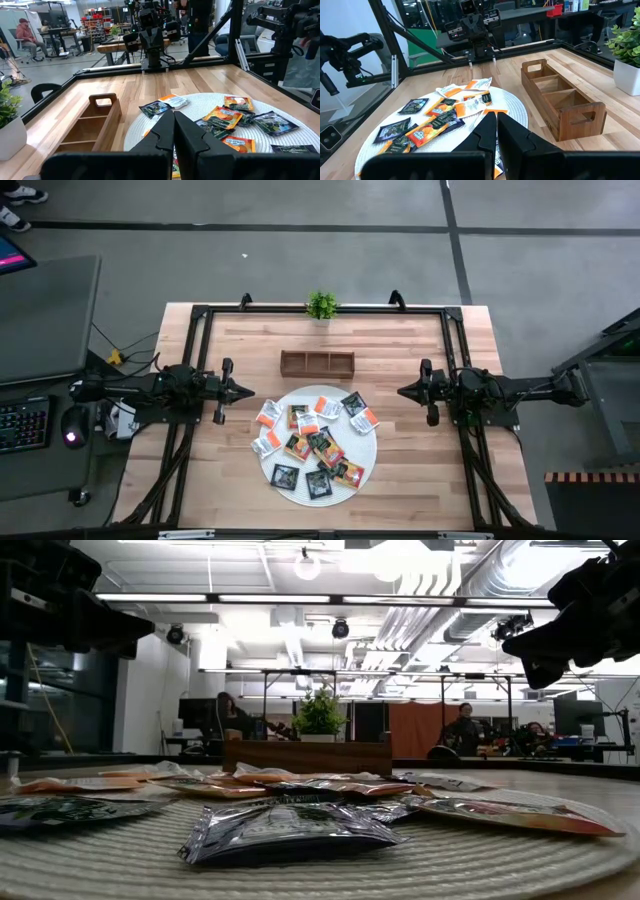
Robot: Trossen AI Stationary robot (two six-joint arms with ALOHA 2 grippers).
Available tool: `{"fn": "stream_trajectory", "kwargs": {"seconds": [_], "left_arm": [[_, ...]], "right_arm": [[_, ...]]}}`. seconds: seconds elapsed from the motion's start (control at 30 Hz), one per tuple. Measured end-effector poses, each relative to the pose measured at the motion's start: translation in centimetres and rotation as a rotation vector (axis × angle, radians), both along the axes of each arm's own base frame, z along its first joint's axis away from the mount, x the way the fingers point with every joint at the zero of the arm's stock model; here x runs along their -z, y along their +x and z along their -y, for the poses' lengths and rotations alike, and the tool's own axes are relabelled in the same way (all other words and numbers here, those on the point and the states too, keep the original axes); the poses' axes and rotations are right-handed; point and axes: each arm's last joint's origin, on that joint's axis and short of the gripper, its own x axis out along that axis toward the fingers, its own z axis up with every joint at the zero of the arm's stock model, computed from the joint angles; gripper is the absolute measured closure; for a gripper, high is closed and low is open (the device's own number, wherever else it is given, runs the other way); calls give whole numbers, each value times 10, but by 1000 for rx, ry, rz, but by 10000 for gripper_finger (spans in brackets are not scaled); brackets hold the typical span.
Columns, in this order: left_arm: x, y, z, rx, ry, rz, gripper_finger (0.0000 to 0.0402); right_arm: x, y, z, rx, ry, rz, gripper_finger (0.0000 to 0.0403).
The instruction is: Pick & Place Tea
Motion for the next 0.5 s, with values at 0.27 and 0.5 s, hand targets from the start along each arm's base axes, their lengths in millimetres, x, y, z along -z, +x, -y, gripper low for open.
{"fn": "stream_trajectory", "kwargs": {"seconds": [0.27, 0.5], "left_arm": [[0, 0, 0, 0, 0, 0, 401], [0, 0, 0, 0, 0, 0, 401]], "right_arm": [[0, 0, 1, 22, -2, 1, 391], [0, 0, 1, 25, -3, 1, 391]]}}
